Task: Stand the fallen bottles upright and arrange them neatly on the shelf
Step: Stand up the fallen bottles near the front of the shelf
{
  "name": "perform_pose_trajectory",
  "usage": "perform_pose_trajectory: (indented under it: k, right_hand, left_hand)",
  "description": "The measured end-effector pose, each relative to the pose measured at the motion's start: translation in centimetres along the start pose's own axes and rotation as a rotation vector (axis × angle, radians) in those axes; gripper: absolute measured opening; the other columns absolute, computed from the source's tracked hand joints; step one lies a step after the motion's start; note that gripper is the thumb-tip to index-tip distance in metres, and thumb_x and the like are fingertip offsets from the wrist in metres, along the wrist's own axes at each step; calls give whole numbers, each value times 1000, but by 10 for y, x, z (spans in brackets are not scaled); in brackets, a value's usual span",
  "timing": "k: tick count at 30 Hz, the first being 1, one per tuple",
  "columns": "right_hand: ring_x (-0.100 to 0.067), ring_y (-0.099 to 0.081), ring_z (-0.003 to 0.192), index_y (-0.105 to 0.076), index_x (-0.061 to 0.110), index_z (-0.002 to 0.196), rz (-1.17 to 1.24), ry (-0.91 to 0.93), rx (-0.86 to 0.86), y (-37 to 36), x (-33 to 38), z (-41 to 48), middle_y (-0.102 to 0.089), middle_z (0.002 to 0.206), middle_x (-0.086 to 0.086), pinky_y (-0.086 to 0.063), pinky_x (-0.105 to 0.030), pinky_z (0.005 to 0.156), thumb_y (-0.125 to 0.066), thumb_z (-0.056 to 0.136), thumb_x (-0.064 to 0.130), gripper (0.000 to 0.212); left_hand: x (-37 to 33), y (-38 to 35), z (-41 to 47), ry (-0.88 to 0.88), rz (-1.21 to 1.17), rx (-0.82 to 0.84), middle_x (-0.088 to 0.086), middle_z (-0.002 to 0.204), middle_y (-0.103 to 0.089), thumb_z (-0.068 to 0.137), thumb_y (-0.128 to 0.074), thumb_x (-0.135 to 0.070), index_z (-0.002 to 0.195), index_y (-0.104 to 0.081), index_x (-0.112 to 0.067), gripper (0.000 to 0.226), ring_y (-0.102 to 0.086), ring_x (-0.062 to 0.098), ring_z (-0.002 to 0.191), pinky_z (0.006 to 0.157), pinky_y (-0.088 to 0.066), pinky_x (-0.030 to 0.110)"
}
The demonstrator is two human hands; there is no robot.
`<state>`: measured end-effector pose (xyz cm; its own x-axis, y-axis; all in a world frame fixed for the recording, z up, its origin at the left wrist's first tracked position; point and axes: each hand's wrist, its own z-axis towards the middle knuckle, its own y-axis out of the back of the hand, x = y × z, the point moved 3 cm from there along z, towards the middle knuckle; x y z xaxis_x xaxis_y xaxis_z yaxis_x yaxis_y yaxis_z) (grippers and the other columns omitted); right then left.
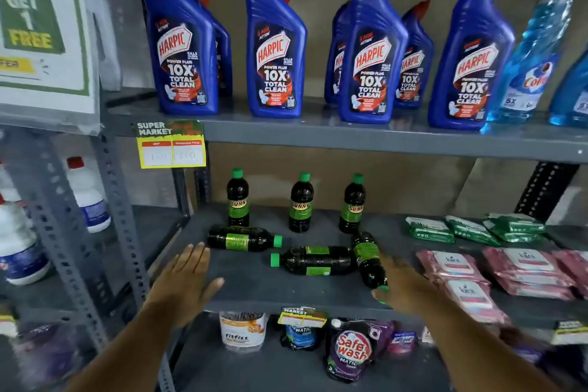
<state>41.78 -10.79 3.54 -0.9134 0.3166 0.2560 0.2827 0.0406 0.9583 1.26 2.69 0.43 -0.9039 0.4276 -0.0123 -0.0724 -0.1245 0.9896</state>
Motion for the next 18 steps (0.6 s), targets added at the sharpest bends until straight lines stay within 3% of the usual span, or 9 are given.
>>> perform_pose_trajectory:
  k: [5, 11, 18]
  right_hand:
    - [-39, -33, 139, -5, 15, 154, 167, -148, -43, -27, 1, 21, -17, 156, -23, -38, -45, 110, -68, 81, 49, 102]
    - [-42, -47, 126, -17, 13, 151, 311, -289, -132, -36, 3, 36, -35, 145, -24, -46, -47, 99, -68, 80, 52, 96]
    - [-40, -56, 115, -20, 23, 149, 327, -287, -112, -41, -4, 45, -47, 135, -20, -51, -46, 91, -68, 78, 53, 91]
  left_hand:
    - [15, -39, 18, 49, -67, 62, 11, 159, 0, 48, 33, -80, 148, -1, -9, 128, 2, 25, 146, 117, -6, 39]
    - [28, -66, 25, 158, -112, 152, 12, 159, -1, 46, 31, -84, 148, -3, -8, 132, 1, 26, 146, 118, -6, 42]
    - [29, -78, 28, 222, -104, 101, 12, 157, -17, 58, 24, -82, 147, -19, -9, 123, -12, 30, 144, 117, -13, 47]
